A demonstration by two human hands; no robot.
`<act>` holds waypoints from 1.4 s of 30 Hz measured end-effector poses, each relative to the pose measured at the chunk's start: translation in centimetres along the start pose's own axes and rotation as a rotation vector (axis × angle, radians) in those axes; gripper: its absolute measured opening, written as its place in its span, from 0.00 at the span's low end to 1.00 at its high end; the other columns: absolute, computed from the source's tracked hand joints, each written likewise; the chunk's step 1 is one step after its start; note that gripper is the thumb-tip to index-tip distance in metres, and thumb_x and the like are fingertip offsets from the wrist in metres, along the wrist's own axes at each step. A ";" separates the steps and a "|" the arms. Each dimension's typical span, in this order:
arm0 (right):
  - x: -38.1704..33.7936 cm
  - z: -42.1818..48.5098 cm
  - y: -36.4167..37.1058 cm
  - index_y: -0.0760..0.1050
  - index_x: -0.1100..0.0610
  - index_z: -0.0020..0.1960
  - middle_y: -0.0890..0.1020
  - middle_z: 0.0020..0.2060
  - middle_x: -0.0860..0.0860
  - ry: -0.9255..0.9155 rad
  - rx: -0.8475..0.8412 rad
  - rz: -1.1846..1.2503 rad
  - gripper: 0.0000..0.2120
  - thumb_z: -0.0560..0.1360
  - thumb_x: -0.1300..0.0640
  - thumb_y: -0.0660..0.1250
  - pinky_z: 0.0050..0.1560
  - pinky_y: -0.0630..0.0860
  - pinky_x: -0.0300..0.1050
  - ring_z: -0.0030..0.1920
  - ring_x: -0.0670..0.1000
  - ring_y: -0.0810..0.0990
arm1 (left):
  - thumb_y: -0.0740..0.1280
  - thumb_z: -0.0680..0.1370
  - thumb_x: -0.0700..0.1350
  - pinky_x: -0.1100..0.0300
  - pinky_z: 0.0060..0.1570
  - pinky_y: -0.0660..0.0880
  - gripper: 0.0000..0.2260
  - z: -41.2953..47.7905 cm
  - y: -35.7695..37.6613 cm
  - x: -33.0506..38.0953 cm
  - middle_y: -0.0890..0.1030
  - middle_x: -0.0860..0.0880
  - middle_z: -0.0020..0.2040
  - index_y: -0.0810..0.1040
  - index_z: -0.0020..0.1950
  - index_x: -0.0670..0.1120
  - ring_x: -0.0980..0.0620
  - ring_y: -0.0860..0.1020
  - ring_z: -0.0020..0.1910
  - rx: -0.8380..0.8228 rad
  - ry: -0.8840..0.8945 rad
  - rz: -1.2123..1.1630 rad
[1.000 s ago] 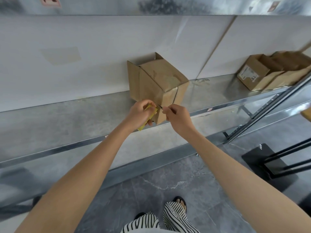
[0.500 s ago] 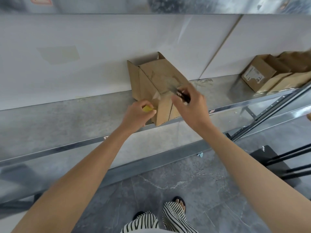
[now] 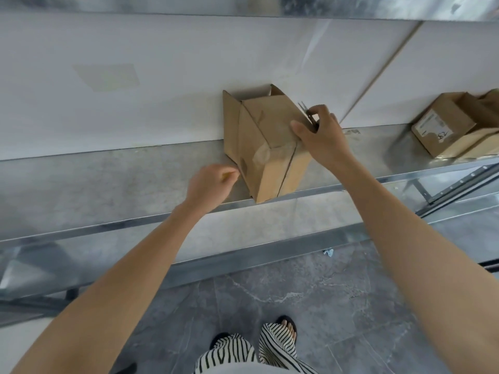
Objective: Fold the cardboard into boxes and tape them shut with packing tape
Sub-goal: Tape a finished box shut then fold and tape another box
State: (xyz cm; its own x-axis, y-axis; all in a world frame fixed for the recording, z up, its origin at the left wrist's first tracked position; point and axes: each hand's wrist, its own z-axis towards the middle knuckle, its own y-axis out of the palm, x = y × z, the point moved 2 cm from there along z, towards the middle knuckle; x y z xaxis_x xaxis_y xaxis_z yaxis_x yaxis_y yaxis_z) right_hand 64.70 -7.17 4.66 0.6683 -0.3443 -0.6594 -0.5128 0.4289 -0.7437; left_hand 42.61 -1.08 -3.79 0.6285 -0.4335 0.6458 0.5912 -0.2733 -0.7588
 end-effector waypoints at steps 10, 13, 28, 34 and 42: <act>1.4 1.4 0.4 0.67 0.48 0.65 0.75 0.55 0.54 -0.019 -0.067 0.069 0.23 0.74 0.40 0.63 0.34 0.65 0.37 0.42 0.50 0.75 | 0.60 0.79 0.38 0.51 0.44 0.71 0.30 -0.9 1.4 -6.1 0.74 0.43 0.63 0.51 0.78 0.45 0.39 0.76 0.51 -0.105 -0.036 0.387; 1.7 1.6 0.8 0.68 0.47 0.65 0.74 0.56 0.54 -0.010 -0.084 0.118 0.22 0.74 0.40 0.64 0.36 0.66 0.36 0.45 0.49 0.75 | 0.60 0.79 0.39 0.48 0.59 0.68 0.28 -0.7 1.7 -6.4 0.70 0.44 0.69 0.54 0.78 0.44 0.40 0.72 0.63 -0.119 -0.124 0.328; 2.7 2.2 0.7 0.67 0.46 0.63 0.77 0.54 0.52 -0.051 -0.183 0.248 0.24 0.71 0.37 0.64 0.44 0.74 0.44 0.49 0.51 0.78 | 0.62 0.79 0.52 0.58 0.53 0.70 0.10 -0.3 2.7 6.6 0.79 0.54 0.47 0.79 0.49 0.48 0.58 0.76 0.49 0.175 -0.351 -0.962; 2.8 2.4 0.9 0.66 0.45 0.62 0.77 0.53 0.52 -0.055 -0.202 0.254 0.24 0.71 0.37 0.65 0.46 0.75 0.45 0.49 0.51 0.78 | 0.61 0.81 0.46 0.55 0.49 0.72 0.07 0.2 3.9 6.8 0.77 0.51 0.44 0.72 0.43 0.50 0.56 0.75 0.44 0.392 -0.322 -0.752; 3.3 2.7 0.4 0.65 0.49 0.64 0.75 0.44 0.46 -0.054 -0.288 0.397 0.20 0.76 0.43 0.62 0.37 0.72 0.41 0.40 0.47 0.75 | 0.58 0.78 0.34 0.64 0.47 0.71 0.09 0.4 5.9 7.5 0.77 0.52 0.45 0.71 0.53 0.45 0.52 0.75 0.46 0.581 -0.299 -0.616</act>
State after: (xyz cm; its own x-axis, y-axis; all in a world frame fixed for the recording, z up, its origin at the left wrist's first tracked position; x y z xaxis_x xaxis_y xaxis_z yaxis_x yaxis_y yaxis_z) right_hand 68.13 -5.91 2.44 0.4143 -0.1544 -0.8970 -0.8564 0.2674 -0.4416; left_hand 51.06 -5.59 -3.42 0.1726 -0.0901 0.9809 0.9786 0.1292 -0.1603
